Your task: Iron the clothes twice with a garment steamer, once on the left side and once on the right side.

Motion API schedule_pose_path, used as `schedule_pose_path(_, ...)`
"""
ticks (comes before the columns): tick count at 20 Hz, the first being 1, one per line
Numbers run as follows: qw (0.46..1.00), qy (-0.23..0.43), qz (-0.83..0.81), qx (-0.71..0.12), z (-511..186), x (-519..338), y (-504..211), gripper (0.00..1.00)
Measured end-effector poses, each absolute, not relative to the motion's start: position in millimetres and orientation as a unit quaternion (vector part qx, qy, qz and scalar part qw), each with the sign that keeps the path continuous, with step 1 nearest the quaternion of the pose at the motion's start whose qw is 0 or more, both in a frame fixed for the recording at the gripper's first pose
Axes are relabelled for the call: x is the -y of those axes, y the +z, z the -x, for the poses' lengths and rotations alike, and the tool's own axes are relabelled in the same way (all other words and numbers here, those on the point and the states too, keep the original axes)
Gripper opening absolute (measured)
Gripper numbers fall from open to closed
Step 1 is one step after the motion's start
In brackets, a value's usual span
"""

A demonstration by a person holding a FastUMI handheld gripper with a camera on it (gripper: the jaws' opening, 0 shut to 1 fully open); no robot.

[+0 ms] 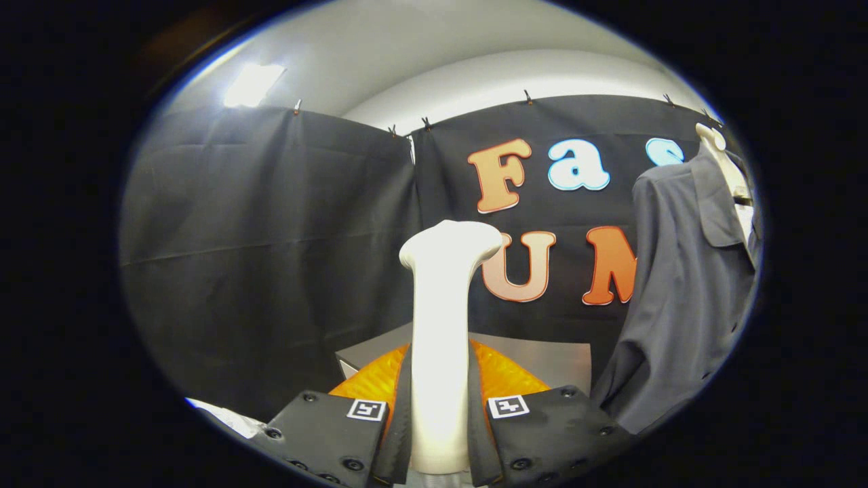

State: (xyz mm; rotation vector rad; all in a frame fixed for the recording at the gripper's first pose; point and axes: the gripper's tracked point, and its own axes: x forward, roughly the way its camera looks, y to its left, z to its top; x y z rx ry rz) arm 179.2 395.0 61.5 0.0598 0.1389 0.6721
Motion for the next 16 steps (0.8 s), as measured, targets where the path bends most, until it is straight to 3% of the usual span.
schedule_pose_path(11, 0.96, 0.28, -0.024, -0.004, -89, -257, 100, 0.41)
schedule_pose_path(16, 0.976, 0.217, -0.022, 0.013, -86, -179, 100, 0.41)
